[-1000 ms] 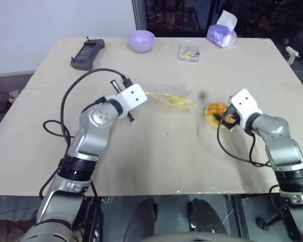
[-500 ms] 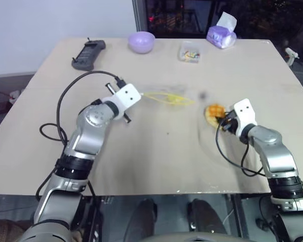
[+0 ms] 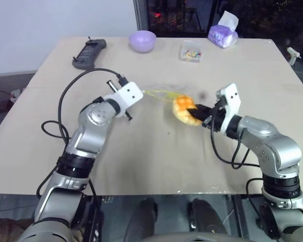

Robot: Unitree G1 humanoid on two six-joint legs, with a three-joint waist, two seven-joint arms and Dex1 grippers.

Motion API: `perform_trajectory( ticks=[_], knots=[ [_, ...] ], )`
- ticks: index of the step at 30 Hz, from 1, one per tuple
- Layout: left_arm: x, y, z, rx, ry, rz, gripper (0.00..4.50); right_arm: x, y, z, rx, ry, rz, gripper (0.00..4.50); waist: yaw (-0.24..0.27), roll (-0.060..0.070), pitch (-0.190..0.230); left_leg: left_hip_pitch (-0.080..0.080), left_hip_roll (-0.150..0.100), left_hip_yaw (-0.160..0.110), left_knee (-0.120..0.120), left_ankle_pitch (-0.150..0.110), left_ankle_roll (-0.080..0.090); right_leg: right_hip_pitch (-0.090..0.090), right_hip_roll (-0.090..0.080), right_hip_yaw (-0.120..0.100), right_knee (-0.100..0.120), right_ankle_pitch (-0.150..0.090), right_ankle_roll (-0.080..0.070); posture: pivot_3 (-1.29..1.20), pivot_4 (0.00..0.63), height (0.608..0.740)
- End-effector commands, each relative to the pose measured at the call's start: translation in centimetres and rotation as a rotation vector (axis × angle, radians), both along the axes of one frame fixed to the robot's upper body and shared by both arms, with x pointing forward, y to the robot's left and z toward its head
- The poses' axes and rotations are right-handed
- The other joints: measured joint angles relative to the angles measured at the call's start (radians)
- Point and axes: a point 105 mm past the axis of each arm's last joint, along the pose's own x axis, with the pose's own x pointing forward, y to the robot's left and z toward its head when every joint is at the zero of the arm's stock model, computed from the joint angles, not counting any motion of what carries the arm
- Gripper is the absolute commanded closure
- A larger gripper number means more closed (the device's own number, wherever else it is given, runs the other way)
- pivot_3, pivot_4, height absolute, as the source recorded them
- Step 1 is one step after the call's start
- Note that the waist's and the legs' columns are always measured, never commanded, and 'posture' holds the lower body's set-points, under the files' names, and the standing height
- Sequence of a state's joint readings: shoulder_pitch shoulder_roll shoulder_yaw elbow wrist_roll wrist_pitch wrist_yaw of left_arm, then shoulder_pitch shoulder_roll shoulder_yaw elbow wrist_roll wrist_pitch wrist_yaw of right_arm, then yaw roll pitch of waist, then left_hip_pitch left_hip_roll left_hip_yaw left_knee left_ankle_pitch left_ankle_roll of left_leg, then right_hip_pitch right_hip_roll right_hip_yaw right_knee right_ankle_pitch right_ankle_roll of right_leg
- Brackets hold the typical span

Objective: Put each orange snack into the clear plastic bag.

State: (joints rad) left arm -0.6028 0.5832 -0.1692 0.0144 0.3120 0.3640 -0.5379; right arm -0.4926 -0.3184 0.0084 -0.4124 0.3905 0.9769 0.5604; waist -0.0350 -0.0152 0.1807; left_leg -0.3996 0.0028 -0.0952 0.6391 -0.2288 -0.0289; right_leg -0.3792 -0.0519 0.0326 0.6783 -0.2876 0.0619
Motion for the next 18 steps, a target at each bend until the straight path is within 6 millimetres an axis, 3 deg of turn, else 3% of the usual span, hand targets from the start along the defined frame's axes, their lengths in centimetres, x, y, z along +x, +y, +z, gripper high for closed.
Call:
perform_trajectory(
  ticks=[1,11,18],
  knots=[
    [-0.6,-1.4,1.7,0.025,-0.089,-0.065,4.5,0.4,1.1,1.1,0.008,-0.028,0.035,3.79,-0.002,0.0,0.0,0.0,0.0,0.0,0.0,0.0,0.0,0.0,0.0,0.0,0.0,0.0,0.0,0.0,0.15,0.74],
    [-2.5,-2.7,1.5,0.067,-0.12,-0.187,4.5,1.3,2.1,0.6,0.001,0.02,0.088,3.79,-0.006,0.0,0.0,0.0,0.001,0.0,-0.001,0.0,0.0,-0.001,0.0,0.0,0.0,0.0,0.0,0.0,0.15,0.74],
    [-4.1,-3.6,0.0,0.118,-0.098,-0.306,4.5,2.0,2.2,0.4,0.071,0.082,0.072,3.79,-0.007,0.0,0.0,0.0,0.001,0.001,-0.001,0.0,0.0,-0.001,0.0,0.001,0.0,0.0,0.0,0.0,0.15,0.74]
  ],
)
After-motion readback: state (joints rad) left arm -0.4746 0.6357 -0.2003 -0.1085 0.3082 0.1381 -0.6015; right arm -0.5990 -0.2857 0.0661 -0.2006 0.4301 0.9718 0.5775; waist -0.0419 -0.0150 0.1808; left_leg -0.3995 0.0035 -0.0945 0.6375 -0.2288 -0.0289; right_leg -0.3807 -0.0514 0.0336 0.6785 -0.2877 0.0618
